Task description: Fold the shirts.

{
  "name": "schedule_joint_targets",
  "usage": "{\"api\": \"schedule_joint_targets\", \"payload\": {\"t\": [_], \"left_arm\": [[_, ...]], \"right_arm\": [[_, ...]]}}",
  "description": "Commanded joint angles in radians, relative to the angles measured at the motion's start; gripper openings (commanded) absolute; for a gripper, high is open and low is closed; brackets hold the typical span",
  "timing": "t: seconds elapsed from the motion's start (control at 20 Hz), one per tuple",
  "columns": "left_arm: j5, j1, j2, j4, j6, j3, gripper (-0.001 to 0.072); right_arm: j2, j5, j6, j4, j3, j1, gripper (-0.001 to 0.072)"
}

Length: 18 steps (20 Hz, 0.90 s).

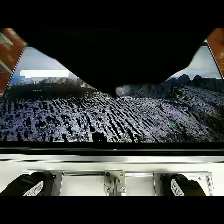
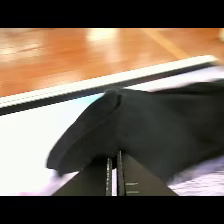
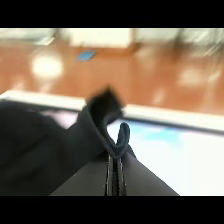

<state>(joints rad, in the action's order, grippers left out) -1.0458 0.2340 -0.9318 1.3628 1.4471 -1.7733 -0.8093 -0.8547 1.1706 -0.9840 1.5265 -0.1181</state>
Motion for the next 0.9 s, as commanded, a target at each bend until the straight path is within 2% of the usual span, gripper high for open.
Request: {"api": "schedule_joint_targets", "payload": {"t": [0.0, 0.1, 0.35, 0.5, 0.65, 0.75, 0.85], "left_arm": [[-0.233, -0.042, 0.061, 0.221, 0.058, -0.041, 0.0045], [-0.336, -0.045, 0.058, 0.251, 0.056, -0.035, 0.0045], [-0.43, -0.045, 0.063, 0.249, 0.059, 0.09, 0.0045], [-0.433, -0.045, 0.088, 0.249, 0.097, 0.29, 0.0045], [-0.342, -0.045, 0.117, 0.241, 0.151, 0.554, 0.0045], [-0.206, -0.044, 0.121, 0.19, 0.197, 0.733, 0.0045], [-0.046, -0.044, 0.113, 0.116, 0.229, 0.884, 0.0045]], "right_arm": [[0.065, -0.039, 0.146, -0.272, 0.052, 0.0, 0.0053], [0.065, -0.071, 0.161, -0.29, 0.052, 0.001, 0.0054], [0.06, 0.061, 0.161, -0.319, 0.052, 0.0, 0.0054], [0.009, 0.07, 0.185, -0.352, 0.052, 0.001, 0.0053], [-0.125, -0.061, 0.208, -0.311, 0.052, 0.002, 0.0054], [-0.26, -0.147, 0.207, -0.241, 0.052, 0.002, 0.0054], [-0.414, -0.128, 0.206, -0.149, 0.052, 0.002, 0.0053]]}}
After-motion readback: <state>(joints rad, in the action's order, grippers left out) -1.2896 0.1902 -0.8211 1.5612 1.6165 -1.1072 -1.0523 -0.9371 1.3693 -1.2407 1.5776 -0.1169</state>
